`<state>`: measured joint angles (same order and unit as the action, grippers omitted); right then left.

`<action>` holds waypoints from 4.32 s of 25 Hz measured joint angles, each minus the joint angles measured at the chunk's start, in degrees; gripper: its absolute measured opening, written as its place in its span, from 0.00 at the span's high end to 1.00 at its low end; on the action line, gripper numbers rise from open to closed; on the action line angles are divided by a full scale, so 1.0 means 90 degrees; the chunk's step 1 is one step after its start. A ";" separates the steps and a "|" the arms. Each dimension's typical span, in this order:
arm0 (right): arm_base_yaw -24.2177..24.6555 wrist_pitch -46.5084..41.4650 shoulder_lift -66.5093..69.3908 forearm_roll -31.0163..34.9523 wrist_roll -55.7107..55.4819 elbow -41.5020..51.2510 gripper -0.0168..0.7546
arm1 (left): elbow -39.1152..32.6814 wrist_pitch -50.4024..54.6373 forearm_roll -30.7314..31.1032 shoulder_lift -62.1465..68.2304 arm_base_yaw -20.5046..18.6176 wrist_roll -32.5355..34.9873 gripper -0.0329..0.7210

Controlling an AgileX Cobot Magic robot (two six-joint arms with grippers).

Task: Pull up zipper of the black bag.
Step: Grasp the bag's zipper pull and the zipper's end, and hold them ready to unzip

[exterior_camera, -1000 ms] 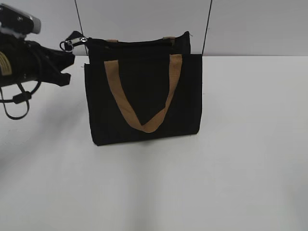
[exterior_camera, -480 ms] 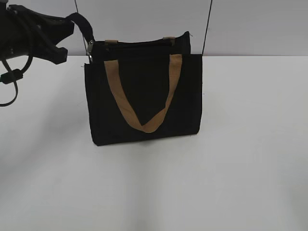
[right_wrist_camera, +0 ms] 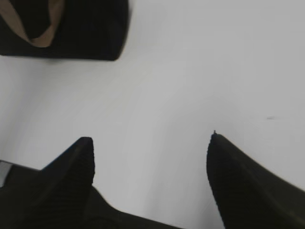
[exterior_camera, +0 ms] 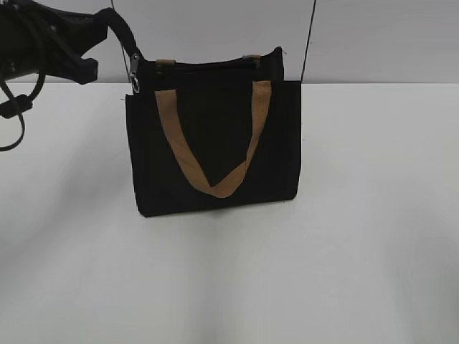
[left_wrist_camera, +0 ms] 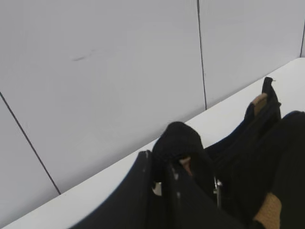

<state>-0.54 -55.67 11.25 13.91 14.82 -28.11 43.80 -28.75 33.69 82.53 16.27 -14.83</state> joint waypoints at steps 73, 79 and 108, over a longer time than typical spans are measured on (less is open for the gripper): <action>-0.3381 0.2348 1.1734 0.6478 0.6797 -0.6813 0.65 | 0.0053 0.0056 -0.0642 -0.0048 0.0041 -0.0780 0.92; -0.3381 0.2416 1.1739 0.6486 0.6730 -0.6813 0.95 | 0.0053 0.0110 -0.0642 -0.0048 0.0041 -0.0780 0.92; -0.3327 0.1962 1.1315 0.6194 0.5669 -0.6817 1.00 | 0.0053 0.2390 -0.0158 -0.0041 0.0041 -0.0780 0.92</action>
<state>-30.48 -38.02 113.09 69.65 65.83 -89.47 44.28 -7.24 32.27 82.15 16.63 -21.85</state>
